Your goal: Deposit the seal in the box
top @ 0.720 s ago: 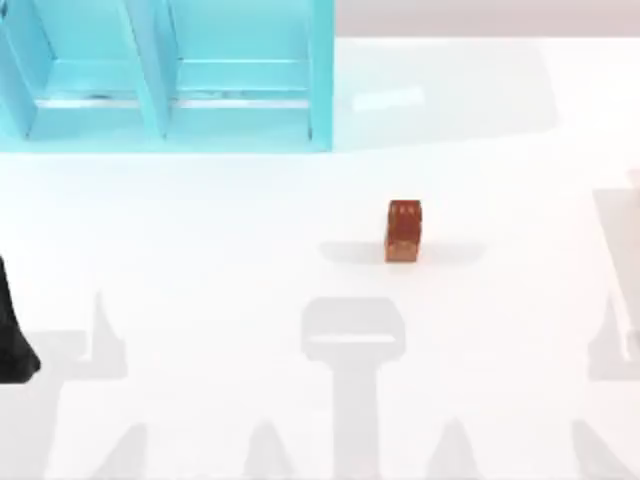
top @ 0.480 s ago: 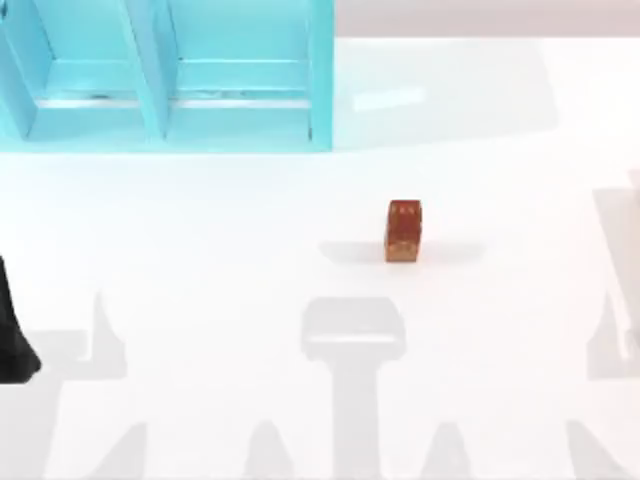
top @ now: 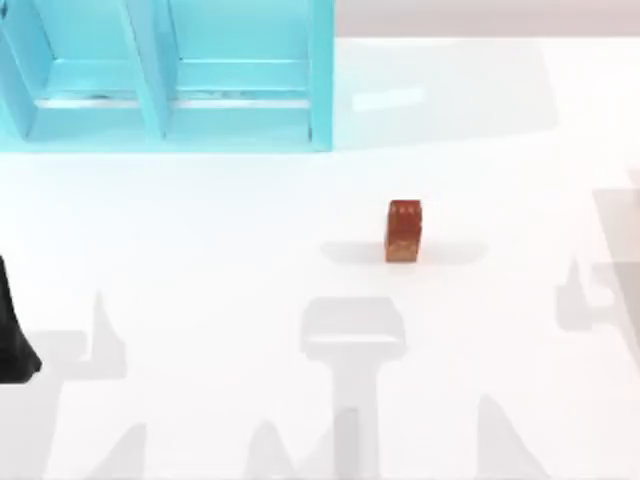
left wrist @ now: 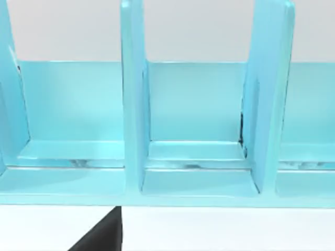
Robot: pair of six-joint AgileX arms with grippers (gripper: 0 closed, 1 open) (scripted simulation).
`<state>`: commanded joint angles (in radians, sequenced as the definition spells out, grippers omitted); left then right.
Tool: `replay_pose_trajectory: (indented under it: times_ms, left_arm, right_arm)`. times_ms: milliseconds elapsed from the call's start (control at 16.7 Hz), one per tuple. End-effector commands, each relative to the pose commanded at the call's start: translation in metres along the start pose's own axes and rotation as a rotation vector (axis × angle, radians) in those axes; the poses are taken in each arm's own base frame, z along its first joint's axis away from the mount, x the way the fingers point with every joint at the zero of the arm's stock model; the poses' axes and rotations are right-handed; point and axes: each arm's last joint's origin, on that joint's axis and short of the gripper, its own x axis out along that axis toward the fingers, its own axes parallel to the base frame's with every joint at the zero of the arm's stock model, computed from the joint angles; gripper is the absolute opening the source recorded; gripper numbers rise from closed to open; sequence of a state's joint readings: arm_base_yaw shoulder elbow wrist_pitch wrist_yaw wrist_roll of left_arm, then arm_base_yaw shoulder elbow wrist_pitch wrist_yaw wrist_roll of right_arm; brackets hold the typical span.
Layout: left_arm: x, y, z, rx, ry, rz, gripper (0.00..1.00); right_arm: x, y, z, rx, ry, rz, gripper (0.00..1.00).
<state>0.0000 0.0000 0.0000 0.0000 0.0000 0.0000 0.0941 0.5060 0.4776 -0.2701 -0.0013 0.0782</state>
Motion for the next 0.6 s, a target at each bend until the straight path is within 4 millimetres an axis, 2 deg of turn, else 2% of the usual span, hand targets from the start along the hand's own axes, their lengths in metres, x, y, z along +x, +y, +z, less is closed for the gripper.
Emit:
replay_pose_trajectory:
  times_ms: [120,300,420,600]
  left_arm:
    - [0.0,0.0,0.0,0.0,0.0,0.0,1.0]
    - [0.0,0.0,0.0,0.0,0.0,0.0,1.0]
    - [0.0,0.0,0.0,0.0,0.0,0.0,1.0]
    - [0.0,0.0,0.0,0.0,0.0,0.0,1.0]
  right_arm:
    - [0.017,0.008,0.027,0.018,0.15,0.017,1.0]
    - [0.061,0.025,0.056,0.038,0.431,0.027,1.0]
    - [0.099,0.04,0.066,0.042,0.638,0.02,1.0]
    - [0.16,0.069,0.065,0.035,0.931,-0.012,1.0]
